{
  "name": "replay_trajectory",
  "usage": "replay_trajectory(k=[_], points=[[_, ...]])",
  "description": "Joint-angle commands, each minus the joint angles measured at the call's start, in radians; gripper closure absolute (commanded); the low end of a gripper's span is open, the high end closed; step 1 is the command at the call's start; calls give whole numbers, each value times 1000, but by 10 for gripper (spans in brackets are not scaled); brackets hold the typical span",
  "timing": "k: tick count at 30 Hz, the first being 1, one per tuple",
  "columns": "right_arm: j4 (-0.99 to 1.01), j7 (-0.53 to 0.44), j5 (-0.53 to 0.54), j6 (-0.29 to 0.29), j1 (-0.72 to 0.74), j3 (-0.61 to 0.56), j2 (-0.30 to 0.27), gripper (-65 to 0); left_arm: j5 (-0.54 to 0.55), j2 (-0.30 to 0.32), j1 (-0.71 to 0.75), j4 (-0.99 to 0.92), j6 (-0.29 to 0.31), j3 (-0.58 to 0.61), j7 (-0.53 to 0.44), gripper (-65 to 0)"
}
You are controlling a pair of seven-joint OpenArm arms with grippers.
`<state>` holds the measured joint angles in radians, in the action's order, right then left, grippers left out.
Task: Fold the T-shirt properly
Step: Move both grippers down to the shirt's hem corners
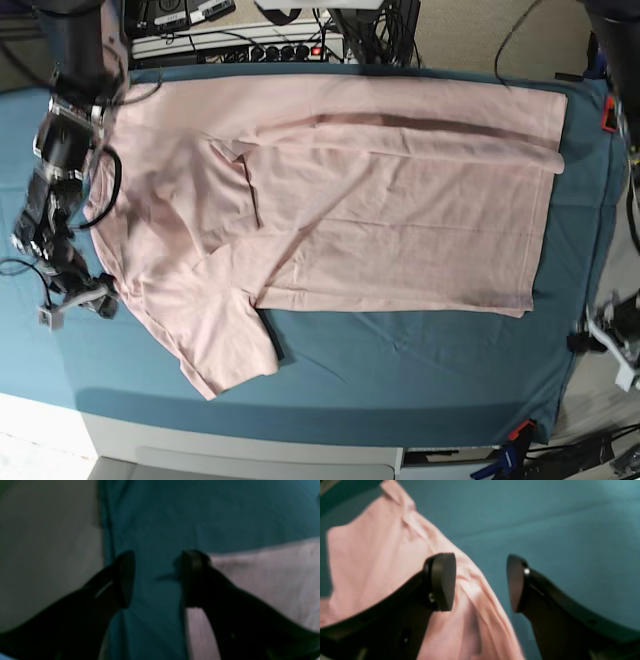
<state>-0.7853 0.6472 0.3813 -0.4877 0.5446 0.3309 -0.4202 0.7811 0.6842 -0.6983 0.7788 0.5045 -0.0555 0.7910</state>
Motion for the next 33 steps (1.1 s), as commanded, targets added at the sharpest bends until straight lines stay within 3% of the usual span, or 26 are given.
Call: replay_trajectory(k=[1, 4, 8, 16, 21, 33], points=[[32, -32, 14, -9, 68, -3, -9, -324, 29, 8, -79, -76, 20, -6, -14, -268], [135, -36, 29, -22, 130, -3, 6, -324, 64, -8, -184, -320, 35, -6, -31, -263], [153, -34, 99, -48, 140, -3, 13, -324, 148, -3, -204, -491, 34, -26, -26, -263], [152, -35, 100, -75, 140, -3, 4, -323, 142, -18, -60, -509, 15, -183, -5, -263], [151, -42, 101, -88, 139, -3, 8, -324, 140, -50, -11, -507, 43, -262, 15, -263], [151, -42, 101, -89, 139, -3, 8, -324, 109, -190, -23, -507, 39, -268, 4, -261]])
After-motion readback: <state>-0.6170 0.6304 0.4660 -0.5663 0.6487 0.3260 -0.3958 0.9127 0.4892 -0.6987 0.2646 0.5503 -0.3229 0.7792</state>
